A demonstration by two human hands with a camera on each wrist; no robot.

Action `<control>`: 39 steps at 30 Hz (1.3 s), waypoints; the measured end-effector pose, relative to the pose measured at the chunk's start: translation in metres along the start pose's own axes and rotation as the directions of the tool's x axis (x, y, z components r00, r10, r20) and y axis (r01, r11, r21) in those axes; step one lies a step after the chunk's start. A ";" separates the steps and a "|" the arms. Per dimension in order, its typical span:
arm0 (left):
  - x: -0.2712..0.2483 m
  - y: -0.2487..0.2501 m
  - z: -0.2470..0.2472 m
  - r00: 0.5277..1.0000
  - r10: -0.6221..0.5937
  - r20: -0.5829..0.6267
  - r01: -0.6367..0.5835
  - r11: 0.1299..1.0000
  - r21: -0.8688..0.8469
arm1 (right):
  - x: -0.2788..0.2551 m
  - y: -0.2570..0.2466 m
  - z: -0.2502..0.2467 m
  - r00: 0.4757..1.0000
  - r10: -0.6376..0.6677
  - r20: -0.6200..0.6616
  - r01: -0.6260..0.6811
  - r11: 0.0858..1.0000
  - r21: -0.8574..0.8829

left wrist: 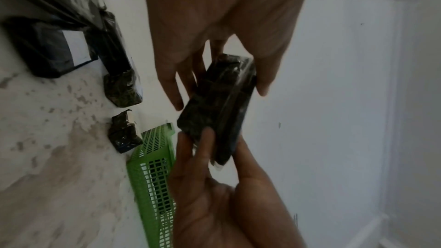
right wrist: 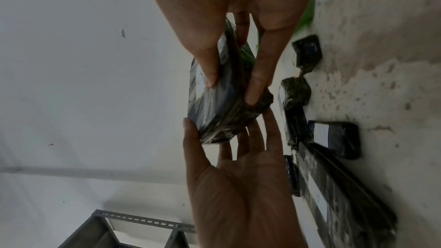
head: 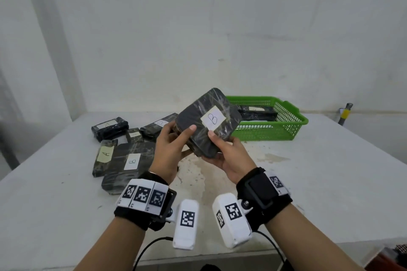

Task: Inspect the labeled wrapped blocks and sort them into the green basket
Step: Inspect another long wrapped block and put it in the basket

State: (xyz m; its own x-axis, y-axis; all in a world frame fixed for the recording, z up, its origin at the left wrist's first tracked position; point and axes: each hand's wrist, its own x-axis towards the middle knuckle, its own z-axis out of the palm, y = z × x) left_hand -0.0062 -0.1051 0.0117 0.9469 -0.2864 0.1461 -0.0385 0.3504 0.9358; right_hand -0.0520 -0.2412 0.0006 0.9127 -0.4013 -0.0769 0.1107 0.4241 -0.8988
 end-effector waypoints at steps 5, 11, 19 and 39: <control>0.015 -0.002 -0.025 0.994 0.049 -0.098 -0.052 0.998 -0.021 | 0.016 0.013 0.001 0.999 0.008 0.044 -0.002 0.992 -0.124; 0.044 -0.001 -0.045 0.993 -0.014 -0.116 0.007 0.999 -0.054 | 0.055 0.011 -0.023 0.998 0.005 0.066 -0.007 0.999 0.039; 0.063 -0.031 -0.043 0.987 -0.159 0.033 0.162 0.976 -0.146 | 0.079 0.014 -0.048 0.953 -0.047 0.299 0.018 0.995 0.099; 0.062 -0.051 -0.033 0.989 -0.149 -0.009 0.147 0.979 -0.140 | 0.087 0.026 -0.063 0.968 -0.056 0.246 0.097 0.983 -0.158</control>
State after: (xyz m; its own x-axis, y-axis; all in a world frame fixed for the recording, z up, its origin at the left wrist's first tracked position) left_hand 0.0648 -0.1113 -0.0372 0.9449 -0.3272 0.0017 0.1458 0.4257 0.8930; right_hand 0.0055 -0.3162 -0.0568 0.9736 -0.2129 0.0823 0.1355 0.2490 -0.9590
